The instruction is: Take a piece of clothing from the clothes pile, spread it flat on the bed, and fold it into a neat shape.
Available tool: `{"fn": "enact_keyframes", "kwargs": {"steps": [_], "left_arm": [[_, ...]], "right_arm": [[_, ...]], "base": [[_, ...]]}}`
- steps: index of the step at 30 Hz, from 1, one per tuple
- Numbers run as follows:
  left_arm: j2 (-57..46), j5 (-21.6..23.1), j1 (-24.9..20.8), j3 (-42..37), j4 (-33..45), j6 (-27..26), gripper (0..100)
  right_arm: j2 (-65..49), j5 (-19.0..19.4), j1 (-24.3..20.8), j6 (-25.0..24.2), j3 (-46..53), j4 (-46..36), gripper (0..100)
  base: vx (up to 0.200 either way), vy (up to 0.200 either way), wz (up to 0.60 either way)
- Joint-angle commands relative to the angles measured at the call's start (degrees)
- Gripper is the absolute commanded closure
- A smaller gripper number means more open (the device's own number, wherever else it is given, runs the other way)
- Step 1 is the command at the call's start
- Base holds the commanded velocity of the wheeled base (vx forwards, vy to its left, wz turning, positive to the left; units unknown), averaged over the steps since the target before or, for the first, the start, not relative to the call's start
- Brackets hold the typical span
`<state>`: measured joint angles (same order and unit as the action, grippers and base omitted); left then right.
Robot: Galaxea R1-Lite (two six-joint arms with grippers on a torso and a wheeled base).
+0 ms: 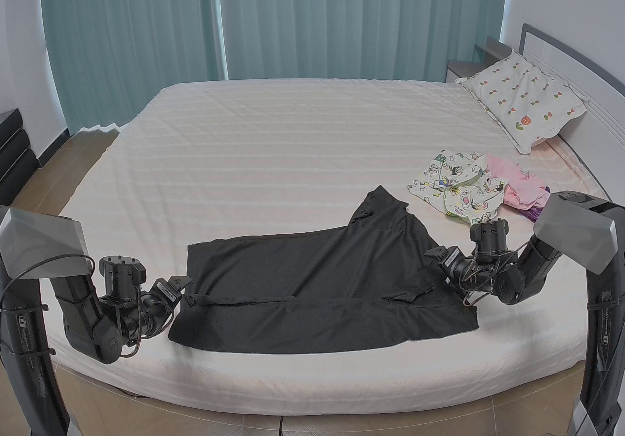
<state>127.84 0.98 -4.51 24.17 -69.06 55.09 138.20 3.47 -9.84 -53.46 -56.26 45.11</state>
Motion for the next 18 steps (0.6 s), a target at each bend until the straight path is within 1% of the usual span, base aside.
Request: {"fn": "enact_keyframes", "kwargs": {"steps": [1, 7, 8, 9, 16, 17, 18], "left_arm": [[0.0, 0.0, -0.1, 0.1, 0.0, 0.0, 0], [0.0, 0.0, -0.1, 0.3, 0.0, 0.0, 0], [0.0, 0.0, -0.1, 0.3, 0.0, 0.1, 0], [0.0, 0.0, -0.1, 0.3, 0.0, 0.1, 0], [0.0, 0.0, 0.0, 0.5, 0.0, 0.4, 0], [0.0, 0.0, 0.0, 0.5, 0.0, 0.4, 0], [0.0, 0.0, 0.0, 0.4, 0.0, 0.4, 0]], "right_arm": [[1.7, 0.1, -0.1, 0.0, -1.6, -0.1, 0], [1.9, 0.0, -0.4, 0.9, -2.1, -0.1, 0], [2.5, -0.2, -0.8, 2.4, -3.5, -0.9, 0], [2.7, -0.2, -1.1, 2.7, -3.7, -0.9, 0], [3.7, -2.9, -2.1, 3.4, -4.2, -1.1, 0], [3.7, -3.2, -2.1, 3.6, -4.2, -1.1, 100], [3.7, -3.5, -2.1, 3.8, -4.2, -1.1, 100]], "base": [[0.0, 0.0, 0.0], [0.0, 0.0, 0.0], [0.0, 0.0, 0.0], [0.0, 0.0, 0.0], [0.0, 0.0, 0.0], [0.0, 0.0, 0.0], [0.0, 0.0, 0.0]]}}
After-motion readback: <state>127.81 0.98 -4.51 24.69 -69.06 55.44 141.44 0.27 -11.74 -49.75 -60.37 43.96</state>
